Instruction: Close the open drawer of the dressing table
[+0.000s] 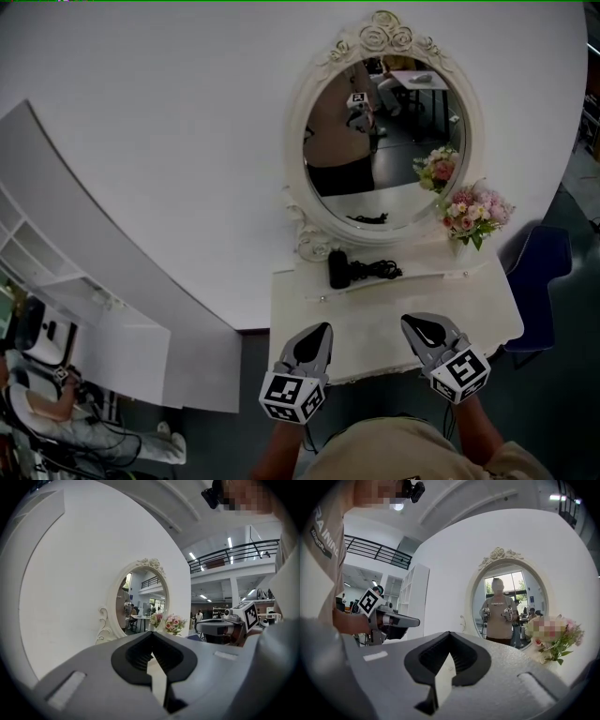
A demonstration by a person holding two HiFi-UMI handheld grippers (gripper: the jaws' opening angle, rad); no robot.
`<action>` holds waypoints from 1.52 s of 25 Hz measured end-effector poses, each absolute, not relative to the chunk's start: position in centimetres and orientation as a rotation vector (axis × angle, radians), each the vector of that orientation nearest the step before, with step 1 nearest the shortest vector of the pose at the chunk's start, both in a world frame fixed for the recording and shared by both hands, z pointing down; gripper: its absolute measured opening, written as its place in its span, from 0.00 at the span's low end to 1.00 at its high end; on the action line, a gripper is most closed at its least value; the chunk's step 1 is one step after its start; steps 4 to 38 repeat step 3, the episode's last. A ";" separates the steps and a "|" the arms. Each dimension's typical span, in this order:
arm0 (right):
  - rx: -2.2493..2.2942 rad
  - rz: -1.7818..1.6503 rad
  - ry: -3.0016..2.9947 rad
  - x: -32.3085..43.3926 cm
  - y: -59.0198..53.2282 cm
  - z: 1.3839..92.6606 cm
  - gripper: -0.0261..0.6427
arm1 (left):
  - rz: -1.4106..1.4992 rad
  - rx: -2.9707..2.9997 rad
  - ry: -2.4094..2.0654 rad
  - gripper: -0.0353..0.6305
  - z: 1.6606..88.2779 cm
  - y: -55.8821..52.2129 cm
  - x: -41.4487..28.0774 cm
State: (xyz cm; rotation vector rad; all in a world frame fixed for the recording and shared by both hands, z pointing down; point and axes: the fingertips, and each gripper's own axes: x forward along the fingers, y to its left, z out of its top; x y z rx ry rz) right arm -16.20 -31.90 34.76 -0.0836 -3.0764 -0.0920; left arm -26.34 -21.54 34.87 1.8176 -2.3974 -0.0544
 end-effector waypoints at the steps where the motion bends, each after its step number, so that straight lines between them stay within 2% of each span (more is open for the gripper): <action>1: -0.090 -0.087 -3.067 -16.3 -32.1 34.9 0.04 | -0.052 1.818 -2.395 0.08 34.8 -21.8 -26.3; 38: -0.104 -0.075 -3.048 -16.5 -32.4 35.3 0.04 | -0.049 1.816 -2.388 0.08 34.8 -22.3 -26.2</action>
